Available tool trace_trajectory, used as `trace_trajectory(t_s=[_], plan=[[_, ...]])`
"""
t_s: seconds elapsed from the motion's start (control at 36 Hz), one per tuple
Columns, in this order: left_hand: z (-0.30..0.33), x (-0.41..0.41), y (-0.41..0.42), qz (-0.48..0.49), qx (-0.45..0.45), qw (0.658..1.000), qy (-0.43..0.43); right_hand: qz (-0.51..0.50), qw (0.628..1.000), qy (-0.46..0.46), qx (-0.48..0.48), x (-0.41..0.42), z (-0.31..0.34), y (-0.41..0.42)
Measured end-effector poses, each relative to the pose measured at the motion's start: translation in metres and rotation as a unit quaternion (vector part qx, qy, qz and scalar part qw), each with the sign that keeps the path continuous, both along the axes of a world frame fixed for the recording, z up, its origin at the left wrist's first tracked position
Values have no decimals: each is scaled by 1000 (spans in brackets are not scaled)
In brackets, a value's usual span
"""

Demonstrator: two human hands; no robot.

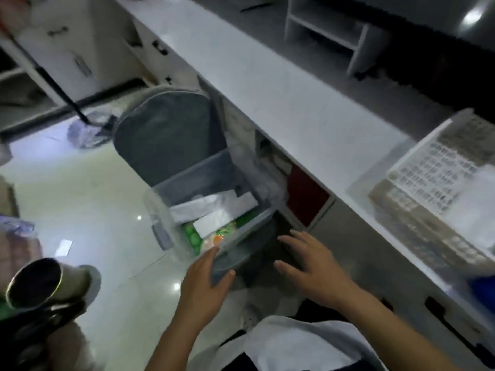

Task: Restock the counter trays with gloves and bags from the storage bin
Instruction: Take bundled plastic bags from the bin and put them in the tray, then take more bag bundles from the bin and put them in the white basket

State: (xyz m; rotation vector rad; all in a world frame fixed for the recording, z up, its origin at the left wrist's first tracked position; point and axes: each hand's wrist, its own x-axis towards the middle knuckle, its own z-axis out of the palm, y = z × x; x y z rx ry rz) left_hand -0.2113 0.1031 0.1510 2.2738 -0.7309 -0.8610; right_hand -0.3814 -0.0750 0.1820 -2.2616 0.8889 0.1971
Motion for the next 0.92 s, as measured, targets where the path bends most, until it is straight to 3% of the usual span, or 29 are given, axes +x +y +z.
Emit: trace_trajectory(t_s=[0.19,0.33,0.44,0.64,0.75,0.92], plan=[[-19,26,28,65,29,996,44,57,997,43,7,51,-12,-3],[-29,50,21,54,76,995,46,98,991,92,26,89,-32,-29],[-31,72,5,37,97,993,59,132,985,72,81,125,-42,-57],[-43,119,-44,6,175,982,72,123,985,72,92,172,-93,-102],[-73,151,-87,-6,169,982,82,116,984,115,73,175,-143,-111],[-157,185,-129,52,198,969,141,146,971,186,36,159,-182,-105]])
